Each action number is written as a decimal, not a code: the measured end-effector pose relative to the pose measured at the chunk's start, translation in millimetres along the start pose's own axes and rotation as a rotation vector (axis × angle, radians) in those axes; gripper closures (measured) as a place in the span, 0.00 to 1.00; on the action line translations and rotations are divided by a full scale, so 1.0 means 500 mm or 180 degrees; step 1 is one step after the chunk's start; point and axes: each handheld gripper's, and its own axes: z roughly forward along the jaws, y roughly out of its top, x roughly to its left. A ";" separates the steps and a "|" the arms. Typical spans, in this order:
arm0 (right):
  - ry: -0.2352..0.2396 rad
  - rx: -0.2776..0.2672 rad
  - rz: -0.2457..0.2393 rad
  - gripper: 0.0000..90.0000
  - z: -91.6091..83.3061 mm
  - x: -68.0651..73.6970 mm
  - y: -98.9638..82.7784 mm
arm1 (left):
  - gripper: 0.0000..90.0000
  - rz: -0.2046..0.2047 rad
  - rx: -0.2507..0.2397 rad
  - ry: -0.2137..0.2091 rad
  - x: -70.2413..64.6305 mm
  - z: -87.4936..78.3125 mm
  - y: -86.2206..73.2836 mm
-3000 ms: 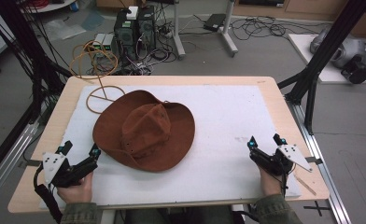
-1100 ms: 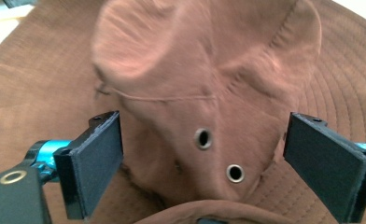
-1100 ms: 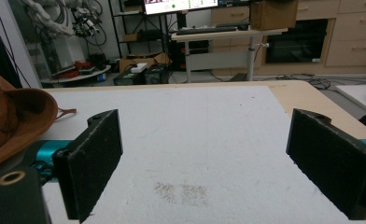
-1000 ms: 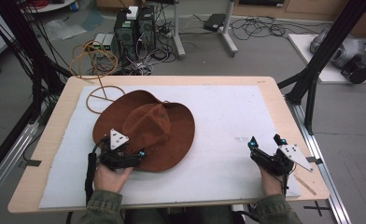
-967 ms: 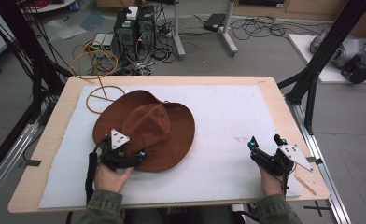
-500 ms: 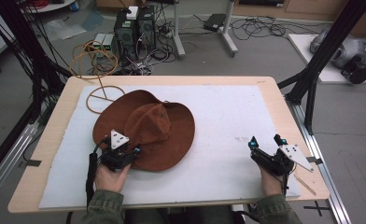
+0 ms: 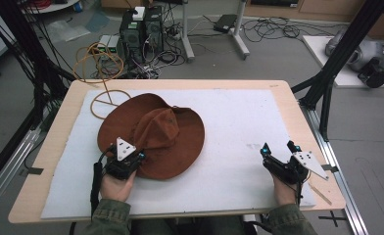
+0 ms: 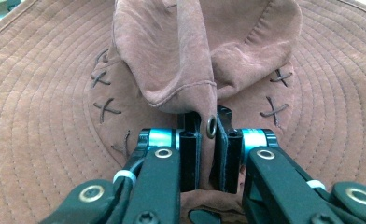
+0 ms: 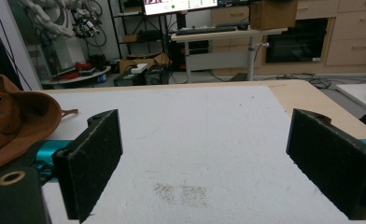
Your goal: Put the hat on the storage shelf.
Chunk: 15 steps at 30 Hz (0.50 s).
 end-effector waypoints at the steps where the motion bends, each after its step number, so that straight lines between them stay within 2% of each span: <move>1: 0.0004 -0.0009 -0.0015 0.11 0.001 -0.001 0.000 | 0.91 -0.0013 -0.0026 0.0008 0.000 0.000 0.000; 6: 0.0003 0.0000 -0.0014 0.11 0.001 -0.001 0.000 | 0.92 -0.0025 -0.0095 -0.0052 0.002 -0.005 0.000; 8: 0.0000 0.0001 -0.0003 0.11 0.001 -0.001 0.000 | 0.92 -0.0020 -0.0196 -0.0113 0.000 -0.010 0.002; 9: 0.0000 -0.0001 0.0007 0.11 0.002 -0.001 -0.001 | 0.92 -0.0020 -0.0196 -0.0113 0.000 -0.010 0.002; 10: 0.0001 0.0005 0.0013 0.11 0.002 0.000 -0.001 | 0.92 -0.0033 -0.0287 -0.0164 -0.001 -0.014 0.004; 11: 0.0000 0.0007 0.0006 0.11 0.002 -0.001 -0.001 | 0.92 -0.0035 -0.0356 -0.0158 -0.002 -0.017 0.005; 13: 0.0001 0.0010 0.0003 0.11 0.002 -0.001 -0.001 | 0.91 0.0070 -0.0472 -0.0158 -0.005 -0.023 0.008; 14: -0.0001 0.0011 -0.0002 0.11 0.002 -0.001 -0.001 | 0.91 0.0070 -0.0472 -0.0158 -0.005 -0.023 0.008; 15: 0.0002 0.0017 -0.0001 0.11 0.002 -0.001 -0.001 | 0.91 0.0173 -0.0596 -0.0167 -0.009 -0.031 0.012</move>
